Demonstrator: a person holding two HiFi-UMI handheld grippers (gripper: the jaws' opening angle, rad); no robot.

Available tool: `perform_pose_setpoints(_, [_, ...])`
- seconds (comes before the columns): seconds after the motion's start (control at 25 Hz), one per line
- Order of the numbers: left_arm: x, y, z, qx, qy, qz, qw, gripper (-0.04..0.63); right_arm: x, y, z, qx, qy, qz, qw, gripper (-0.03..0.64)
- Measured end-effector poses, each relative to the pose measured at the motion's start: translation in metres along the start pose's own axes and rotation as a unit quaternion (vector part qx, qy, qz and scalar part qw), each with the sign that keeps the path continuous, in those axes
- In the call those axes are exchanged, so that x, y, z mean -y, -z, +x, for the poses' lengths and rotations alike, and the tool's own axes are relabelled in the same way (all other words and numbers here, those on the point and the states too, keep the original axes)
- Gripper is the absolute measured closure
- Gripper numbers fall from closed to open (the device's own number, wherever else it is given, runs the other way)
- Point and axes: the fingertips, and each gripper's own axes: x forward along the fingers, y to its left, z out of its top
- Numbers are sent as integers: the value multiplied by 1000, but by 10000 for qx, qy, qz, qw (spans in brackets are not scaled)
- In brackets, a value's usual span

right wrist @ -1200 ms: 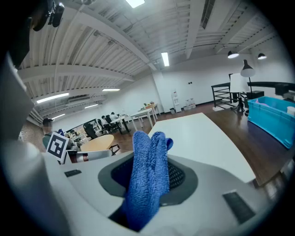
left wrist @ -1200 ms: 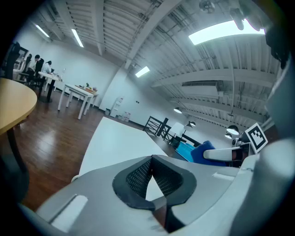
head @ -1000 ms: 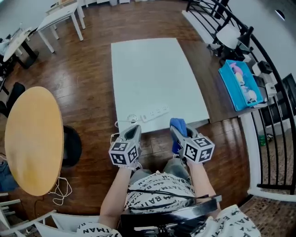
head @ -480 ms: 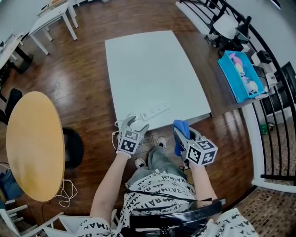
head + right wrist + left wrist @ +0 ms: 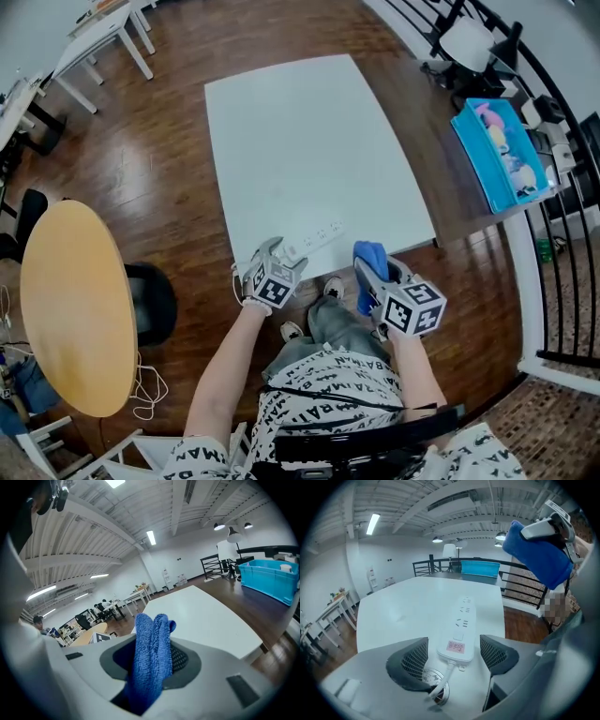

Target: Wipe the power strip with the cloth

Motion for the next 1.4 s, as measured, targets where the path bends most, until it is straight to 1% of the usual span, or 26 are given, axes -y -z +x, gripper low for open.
perform_pose_setpoints(0.12, [1, 0, 9, -129, 117, 142, 9997, 244, 9, -5, 7, -31, -14, 31, 10000, 480])
perform_pose_setpoints(0.28, [5, 7, 20, -372, 176, 282, 9988, 264, 24, -8, 13, -74, -6, 81, 9999, 480])
perform_pose_setpoints(0.4, [7, 8, 23, -335, 222, 325, 9987, 265, 33, -8, 16, -97, 7, 99, 9999, 480])
perform_pose_setpoints(0.44, [7, 8, 24, -301, 260, 354, 9986, 274, 35, -7, 18, -109, 9, 99, 9999, 480])
perform_pose_setpoints(0.48, [8, 8, 24, -258, 291, 391, 9985, 296, 36, -6, 19, -125, 6, 102, 9999, 480])
perform_pose_setpoints(0.56, [8, 8, 24, -191, 316, 436, 9984, 302, 37, -3, 21, -165, -3, 105, 9998, 480])
perform_pose_setpoints(0.64, [8, 7, 24, -159, 313, 400, 9986, 302, 35, -1, 23, -207, -45, 72, 9998, 480])
perform_pose_setpoints(0.76, [6, -2, 15, 11, 268, 350, 9990, 304, 21, -1, 29, -317, -342, -80, 9989, 480])
perform_pose_setpoints(0.88, [-1, -20, -9, 212, 96, 393, 9990, 304, -7, -3, 41, -492, -874, -300, 9945, 480])
perform_pose_setpoints(1.0, [-6, -38, -39, 383, -94, 459, 9982, 304, -42, -6, 54, -667, -1343, -737, 9860, 480])
perform_pose_setpoints(1.08, [-5, -49, -59, 484, -216, 631, 9966, 304, -66, -6, 62, -821, -1658, -1042, 9772, 480])
perform_pose_setpoints(1.2, [1, -62, -83, 535, -400, 1000, 9927, 305, -101, -6, 70, -1092, -2119, -1514, 9593, 480])
perform_pose_setpoints(1.28, [8, -66, -93, 551, -474, 1225, 9898, 305, -122, -1, 75, -1279, -2287, -1884, 9465, 480])
perform_pose_setpoints(1.4, [19, -69, -103, 595, -566, 1455, 9859, 305, -147, 14, 79, -1604, -2346, -2428, 9275, 480])
